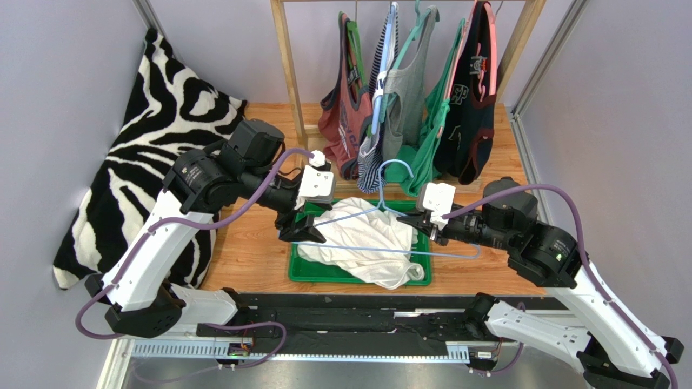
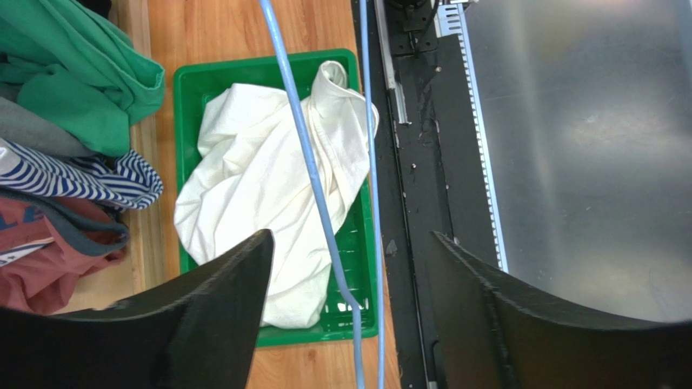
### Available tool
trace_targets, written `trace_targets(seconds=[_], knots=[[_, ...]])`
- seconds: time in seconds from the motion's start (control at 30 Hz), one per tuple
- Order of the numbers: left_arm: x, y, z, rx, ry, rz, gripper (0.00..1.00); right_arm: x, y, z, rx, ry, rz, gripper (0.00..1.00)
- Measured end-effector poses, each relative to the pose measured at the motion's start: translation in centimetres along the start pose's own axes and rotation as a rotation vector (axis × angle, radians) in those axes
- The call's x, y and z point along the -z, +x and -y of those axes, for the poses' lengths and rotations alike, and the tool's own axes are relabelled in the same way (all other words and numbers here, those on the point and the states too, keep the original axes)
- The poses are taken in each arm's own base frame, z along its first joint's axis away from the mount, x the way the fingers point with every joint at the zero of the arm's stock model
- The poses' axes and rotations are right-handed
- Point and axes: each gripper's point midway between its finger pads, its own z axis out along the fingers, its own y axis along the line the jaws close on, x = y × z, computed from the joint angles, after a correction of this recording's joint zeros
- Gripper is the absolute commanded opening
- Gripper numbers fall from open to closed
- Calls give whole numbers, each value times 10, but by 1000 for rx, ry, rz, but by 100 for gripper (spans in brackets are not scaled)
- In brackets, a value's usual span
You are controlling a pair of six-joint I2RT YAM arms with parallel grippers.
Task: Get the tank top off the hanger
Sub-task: Place the hanger at the clothesline.
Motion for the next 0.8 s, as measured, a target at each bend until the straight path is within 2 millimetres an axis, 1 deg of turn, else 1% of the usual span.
trace_targets(seconds=[0.03, 0.07, 0.13, 0.23, 0.33, 0.37, 0.4, 0.47, 0.53, 0.6, 0.63, 0.67, 0.73, 0.77, 0.8], knots=[[0, 0, 0, -2, 3, 2, 72, -1, -2, 1, 4, 1, 5, 0], [-1, -1, 0, -2, 8, 3, 68, -1, -4, 2, 8, 2, 11, 0], [-3, -1, 0, 3, 18, 3, 66, -1, -8, 4, 18, 8, 24, 0], [-9, -5, -7, 11, 34, 3, 61, 0, -15, 8, 35, 23, 45, 0], [-19, -10, -20, 11, 50, 2, 32, 1, -19, 10, 46, 34, 60, 0], [-23, -10, -23, 12, 57, -1, 14, 1, -20, 11, 47, 36, 63, 0], [-25, -10, -25, 17, 63, -4, 11, 1, -21, 12, 51, 44, 66, 0], [-30, -7, -31, 17, 66, -19, 6, 1, -21, 14, 53, 53, 64, 0], [-30, -7, -35, 17, 55, -20, 6, 2, -20, 14, 55, 56, 62, 0], [-29, -8, -35, 11, 47, -16, 1, 3, -22, 16, 59, 65, 69, 0], [-28, -9, -35, 5, 41, -15, 0, 3, -23, 16, 61, 66, 73, 2], [-26, -10, -35, 0, 33, -12, 0, 4, -24, 15, 63, 67, 79, 9], [-21, -13, -35, -10, 4, -2, 0, 3, -28, 17, 71, 74, 99, 18], [-18, -13, -34, -12, -11, 0, 0, 3, -30, 17, 73, 77, 109, 28], [-14, -11, -31, -7, -32, -5, 0, 2, -32, 19, 76, 86, 121, 42]])
